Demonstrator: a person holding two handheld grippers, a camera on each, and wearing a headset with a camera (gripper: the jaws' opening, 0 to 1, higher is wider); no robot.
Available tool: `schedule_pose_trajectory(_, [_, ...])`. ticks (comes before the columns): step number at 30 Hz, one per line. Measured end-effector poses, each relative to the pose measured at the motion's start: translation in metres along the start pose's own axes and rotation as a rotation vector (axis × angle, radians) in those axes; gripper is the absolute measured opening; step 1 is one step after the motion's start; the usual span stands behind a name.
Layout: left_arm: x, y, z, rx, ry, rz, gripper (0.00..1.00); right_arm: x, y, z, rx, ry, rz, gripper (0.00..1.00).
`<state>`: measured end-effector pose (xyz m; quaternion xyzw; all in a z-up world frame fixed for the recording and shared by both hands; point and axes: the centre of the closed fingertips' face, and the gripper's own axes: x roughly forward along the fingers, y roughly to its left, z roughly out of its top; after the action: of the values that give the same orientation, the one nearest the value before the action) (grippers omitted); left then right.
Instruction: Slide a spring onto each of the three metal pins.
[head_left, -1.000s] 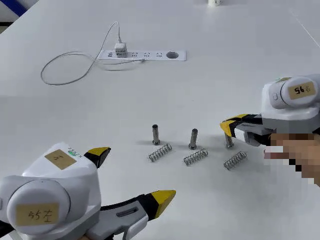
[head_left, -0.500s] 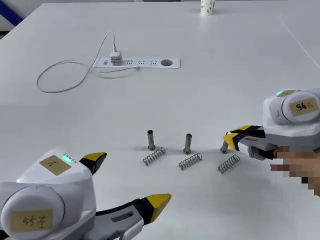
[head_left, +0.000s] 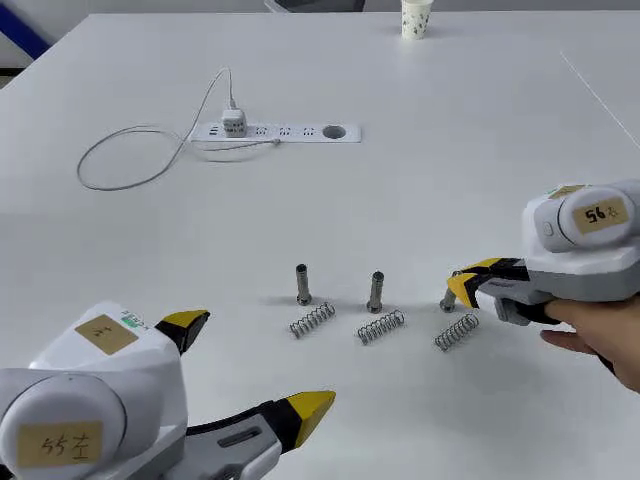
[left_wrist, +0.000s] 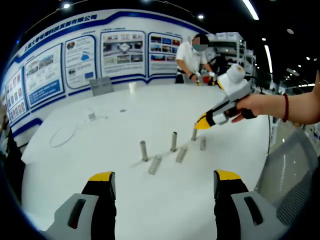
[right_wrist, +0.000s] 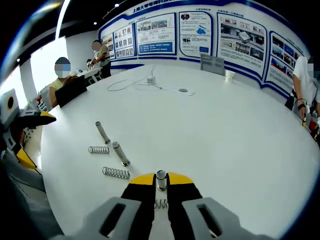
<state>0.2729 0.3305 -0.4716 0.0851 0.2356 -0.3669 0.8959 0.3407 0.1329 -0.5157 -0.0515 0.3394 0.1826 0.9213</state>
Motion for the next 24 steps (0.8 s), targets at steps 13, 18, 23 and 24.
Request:
schedule_pose_trajectory(13, [-0.001,0.004,0.000,0.007,0.006,0.011,0.81,-0.006,0.004,0.001,0.025,-0.009,0.001,0.17])
schedule_pose_trajectory(18, [-0.001,0.006,0.000,0.013,0.008,0.011,0.80,-0.012,0.009,0.007,0.022,-0.032,0.022,0.22])
schedule_pose_trajectory(23, [0.001,0.008,0.002,0.024,0.005,0.006,0.76,-0.020,0.014,0.013,0.019,-0.060,0.042,0.26])
schedule_pose_trajectory(24, [0.002,0.008,0.002,0.028,0.004,0.003,0.76,-0.022,0.015,0.013,0.015,-0.061,0.045,0.28])
